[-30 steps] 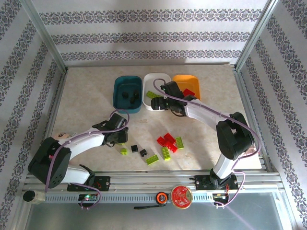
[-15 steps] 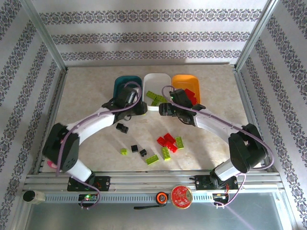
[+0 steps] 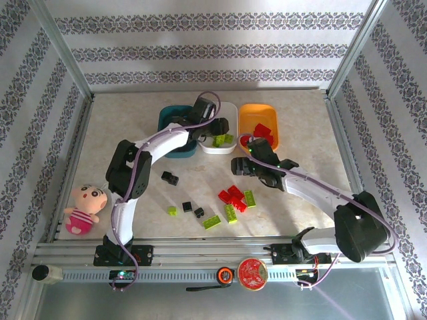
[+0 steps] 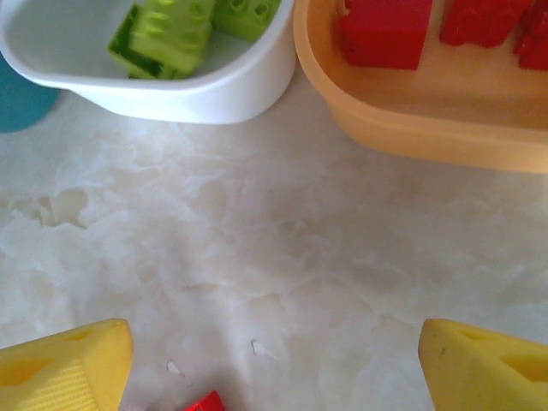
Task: Sort the legos into containers by color
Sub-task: Place the lego in the container, then pick up the lego from the bottom-center of the table.
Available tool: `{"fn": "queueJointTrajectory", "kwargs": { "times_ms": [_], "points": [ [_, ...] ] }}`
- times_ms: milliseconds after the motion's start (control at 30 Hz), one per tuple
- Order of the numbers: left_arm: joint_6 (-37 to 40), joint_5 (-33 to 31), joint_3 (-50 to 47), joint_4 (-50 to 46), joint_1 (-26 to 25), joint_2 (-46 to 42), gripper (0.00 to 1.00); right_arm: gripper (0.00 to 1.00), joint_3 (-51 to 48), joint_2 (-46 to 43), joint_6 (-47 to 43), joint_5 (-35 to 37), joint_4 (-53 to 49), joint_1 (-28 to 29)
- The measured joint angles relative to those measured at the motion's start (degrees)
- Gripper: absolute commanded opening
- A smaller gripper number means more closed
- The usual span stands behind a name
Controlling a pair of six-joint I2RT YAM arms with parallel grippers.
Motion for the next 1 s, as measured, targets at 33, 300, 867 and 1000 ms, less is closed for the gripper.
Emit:
{"fn": "queueJointTrajectory", "kwargs": {
  "times_ms": [33,300,867,1000],
  "points": [
    [-0.02,0.15,0.57,-0.22,0.00,0.02,0.68,0.87,-0.35,-0.46,0.22,-0.35,-0.37,0.02],
    [-0.70,1.55,-12.04,2.71,0.42,-12.22,0.92,0.83,-1.55,-2.16,0.81,-3.93,-4.52,1.44],
    [-4.33,-4.42,-56.19,4.00,1.14,-57.94,1.00,0.61,5.70,3.56,-3.56,-7.65,-22.91,13.53],
    [-4.33,-5.86,-57.88,1.95,1.14,-61.22,1.00,0.60,7.13,4.85,-4.20,-7.21,-28.96,13.55]
  ]
}}
